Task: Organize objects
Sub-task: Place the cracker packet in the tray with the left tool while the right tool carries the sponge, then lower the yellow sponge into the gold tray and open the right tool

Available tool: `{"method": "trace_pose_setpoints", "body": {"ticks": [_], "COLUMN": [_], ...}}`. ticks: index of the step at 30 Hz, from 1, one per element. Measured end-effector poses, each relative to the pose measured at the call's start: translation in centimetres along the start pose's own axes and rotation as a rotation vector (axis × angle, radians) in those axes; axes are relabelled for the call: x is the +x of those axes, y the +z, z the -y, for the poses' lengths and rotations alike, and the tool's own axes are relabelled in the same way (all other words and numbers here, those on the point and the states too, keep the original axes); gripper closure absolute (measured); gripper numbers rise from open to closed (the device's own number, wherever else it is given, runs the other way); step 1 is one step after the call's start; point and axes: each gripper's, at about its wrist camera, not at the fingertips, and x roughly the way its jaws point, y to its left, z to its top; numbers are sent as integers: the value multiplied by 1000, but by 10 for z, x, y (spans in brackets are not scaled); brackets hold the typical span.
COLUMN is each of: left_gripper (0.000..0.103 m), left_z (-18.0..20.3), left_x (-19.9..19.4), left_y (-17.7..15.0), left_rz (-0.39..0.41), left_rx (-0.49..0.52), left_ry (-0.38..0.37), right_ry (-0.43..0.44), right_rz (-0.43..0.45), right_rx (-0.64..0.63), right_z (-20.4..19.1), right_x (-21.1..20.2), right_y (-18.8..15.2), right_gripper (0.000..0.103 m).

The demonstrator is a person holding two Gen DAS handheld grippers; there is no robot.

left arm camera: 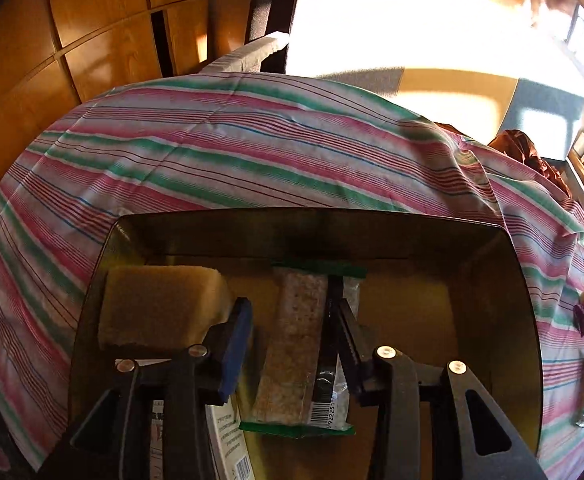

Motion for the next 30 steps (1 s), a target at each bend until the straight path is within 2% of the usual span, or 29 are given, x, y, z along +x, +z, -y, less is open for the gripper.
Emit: {"method": "trace_pose_setpoints", "body": {"ticks": [6,9,14,18,25,27,30], "left_gripper": [55,47,41,40,40,40,40], "left_z": [-3,-10,-28,-49,-83,-92,-105], "left_x": [-39,-67,-110,-122,-132,-136,-140], "left_y": [-14,-33,-66,-85,-111,-117,-128], "left_rz": [81,113,174,164,155,156,156], "left_rx": [24,26,27,-19,-89,-101,-126], "left_ry": [-7,-33,-49,-69,-78,-80,-97], "right_ry": [13,28,53,153,326,351,336], "right_rz": [5,3,-2,-28,-91,-118,-198], "right_rx": [-14,-22,-84,-183,-380,-417,-427], "right_z": [-4,-7,-33,-85,-219,-256,-301], "right_x": [-2,-2,-9,-24,-31,-25,0], "right_y": [-1,-2,-1,1,-10,-17,-29], "right_gripper": [41,41,41,41,40,40,40]}}
